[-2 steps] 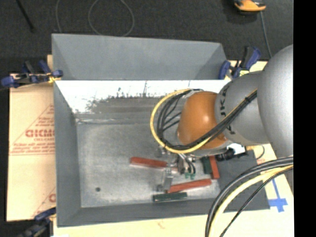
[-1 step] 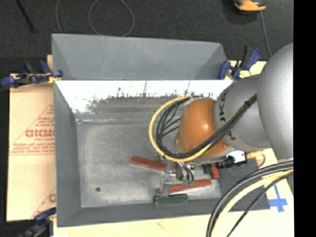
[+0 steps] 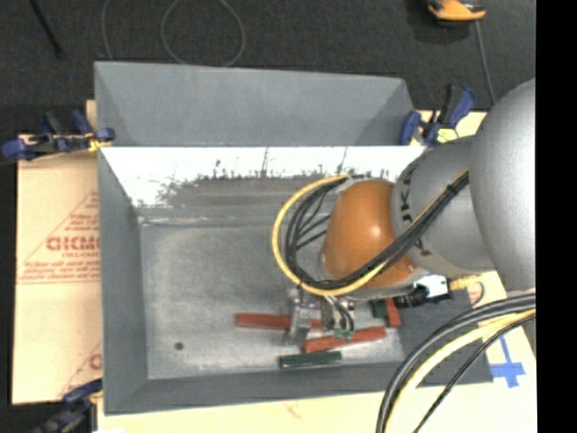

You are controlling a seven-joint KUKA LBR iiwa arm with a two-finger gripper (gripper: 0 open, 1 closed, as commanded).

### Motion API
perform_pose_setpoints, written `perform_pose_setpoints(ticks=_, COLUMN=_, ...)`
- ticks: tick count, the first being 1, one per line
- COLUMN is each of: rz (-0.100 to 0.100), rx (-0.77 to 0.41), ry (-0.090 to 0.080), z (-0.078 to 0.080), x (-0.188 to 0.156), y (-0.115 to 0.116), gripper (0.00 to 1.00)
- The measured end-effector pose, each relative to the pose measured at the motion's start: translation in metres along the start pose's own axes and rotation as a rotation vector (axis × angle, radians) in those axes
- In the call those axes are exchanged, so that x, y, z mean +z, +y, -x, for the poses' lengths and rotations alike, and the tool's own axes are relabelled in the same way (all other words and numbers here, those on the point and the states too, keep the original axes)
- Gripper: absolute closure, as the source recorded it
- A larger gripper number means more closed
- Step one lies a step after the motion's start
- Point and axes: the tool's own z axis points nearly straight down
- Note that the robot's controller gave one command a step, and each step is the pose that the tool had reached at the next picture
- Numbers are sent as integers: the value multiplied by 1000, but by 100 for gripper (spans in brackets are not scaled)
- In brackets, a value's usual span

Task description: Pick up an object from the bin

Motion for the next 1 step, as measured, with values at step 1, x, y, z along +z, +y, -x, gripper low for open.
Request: perform_pose_setpoints(ticks=1, rz=-1, rx=53, ry=-8, z=50, x=-144, y=-39, gripper=100)
